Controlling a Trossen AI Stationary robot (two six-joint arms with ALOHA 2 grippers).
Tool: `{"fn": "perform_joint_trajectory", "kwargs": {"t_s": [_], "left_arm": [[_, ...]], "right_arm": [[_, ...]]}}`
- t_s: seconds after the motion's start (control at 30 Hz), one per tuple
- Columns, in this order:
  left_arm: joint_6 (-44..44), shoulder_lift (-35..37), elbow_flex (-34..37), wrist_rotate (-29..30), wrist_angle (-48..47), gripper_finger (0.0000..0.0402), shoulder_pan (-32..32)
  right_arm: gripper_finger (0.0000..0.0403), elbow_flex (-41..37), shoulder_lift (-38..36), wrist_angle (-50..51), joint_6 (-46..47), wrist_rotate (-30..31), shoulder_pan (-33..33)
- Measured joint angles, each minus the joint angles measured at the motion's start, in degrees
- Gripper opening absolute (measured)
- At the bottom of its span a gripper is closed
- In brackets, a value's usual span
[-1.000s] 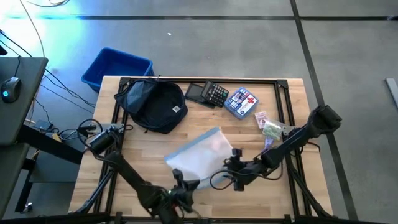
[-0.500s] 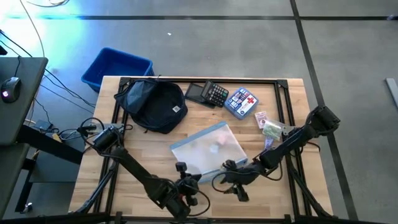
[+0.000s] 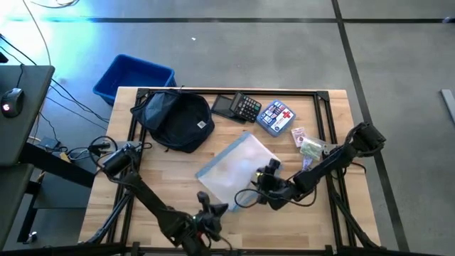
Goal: Unpack backpack
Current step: Remove the white charger adapter from the transparent zip bag
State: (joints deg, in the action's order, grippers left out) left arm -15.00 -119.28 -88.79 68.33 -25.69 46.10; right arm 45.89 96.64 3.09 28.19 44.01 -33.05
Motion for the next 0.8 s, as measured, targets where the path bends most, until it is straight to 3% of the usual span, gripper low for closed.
{"fn": "perform_joint_trajectory", "kwargs": {"t_s": [0.07,0.17,0.37,0.47,0.6,0.7,0.8], "left_arm": [[6.3,0.0,0.0,2.1,3.8,0.0000,1.4],[7.6,0.0,0.0,4.7,3.6,0.0000,2.3],[-10.3,0.8,0.0,7.6,-11.4,0.0000,-1.5],[-22.6,3.4,0.0,5.2,-22.9,0.0000,-4.9],[-31.5,5.0,0.0,-5.6,-35.4,0.0000,-12.7],[-27.5,4.8,0.2,-9.0,-35.8,0.0000,-18.7],[-17.5,4.7,3.0,-12.5,-27.2,0.0000,-24.7]], "right_arm": [[0.0199,1.0,-0.3,-0.4,-2.4,-5.0,-0.5],[0.0199,1.6,0.0,-1.1,-4.7,-8.7,-1.0],[0.0199,1.6,2.2,-0.5,-1.4,-9.1,1.2],[0.0199,1.6,3.3,-0.4,0.5,-8.4,2.1],[0.0199,1.6,4.8,-0.2,1.8,-7.0,3.1],[0.0199,1.6,5.6,-0.3,1.8,-6.6,3.4],[0.0199,1.6,5.8,-0.3,1.8,-6.8,3.4]]}}
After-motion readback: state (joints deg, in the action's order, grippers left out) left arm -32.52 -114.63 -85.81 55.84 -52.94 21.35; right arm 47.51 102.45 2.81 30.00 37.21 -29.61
